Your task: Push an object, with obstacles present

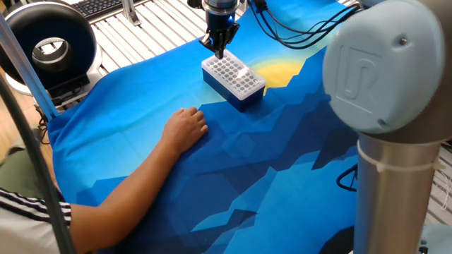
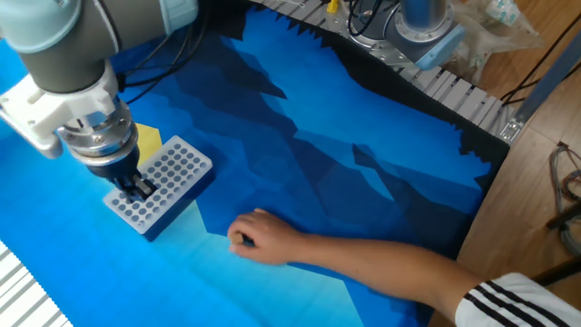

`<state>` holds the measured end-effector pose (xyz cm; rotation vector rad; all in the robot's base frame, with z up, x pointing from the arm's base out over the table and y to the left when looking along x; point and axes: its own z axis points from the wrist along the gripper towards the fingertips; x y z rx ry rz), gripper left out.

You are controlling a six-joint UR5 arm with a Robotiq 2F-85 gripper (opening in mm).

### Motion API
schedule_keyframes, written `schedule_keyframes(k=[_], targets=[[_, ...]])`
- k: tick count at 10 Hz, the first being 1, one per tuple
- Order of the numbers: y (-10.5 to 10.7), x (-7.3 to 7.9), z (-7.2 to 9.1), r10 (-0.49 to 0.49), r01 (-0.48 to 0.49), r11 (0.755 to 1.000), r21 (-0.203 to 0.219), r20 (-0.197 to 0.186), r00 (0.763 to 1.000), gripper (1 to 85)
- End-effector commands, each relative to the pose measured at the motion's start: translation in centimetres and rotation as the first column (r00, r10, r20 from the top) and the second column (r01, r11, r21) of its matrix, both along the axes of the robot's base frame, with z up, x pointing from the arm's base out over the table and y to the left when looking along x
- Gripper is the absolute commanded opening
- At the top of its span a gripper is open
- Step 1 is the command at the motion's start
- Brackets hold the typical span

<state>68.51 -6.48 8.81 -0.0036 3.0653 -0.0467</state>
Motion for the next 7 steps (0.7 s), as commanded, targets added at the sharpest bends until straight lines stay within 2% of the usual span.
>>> schedule_keyframes(k=[1, 2, 3, 4, 5, 7], targets=[[0.2, -0.3, 0.4, -0.016, 0.016, 1.000, 0.001, 0.009, 1.000, 1.0], [0.6, -0.2, 0.5, -0.018, 0.018, 1.000, 0.013, 0.013, 1.000, 1.0], [0.4, 0.9, -0.1, -0.004, 0.003, 1.000, 0.018, 0.031, 1.000, 1.0], [1.1, 1.7, -1.0, -0.003, 0.002, 0.999, 0.052, 0.031, 1.000, 1.0], [0.4, 1.9, -0.9, 0.013, -0.014, 1.000, 0.025, 0.038, 0.999, 1.0], [1.5, 2.1, -0.9, 0.028, -0.031, 0.997, 0.066, 0.044, 0.999, 1.0]])
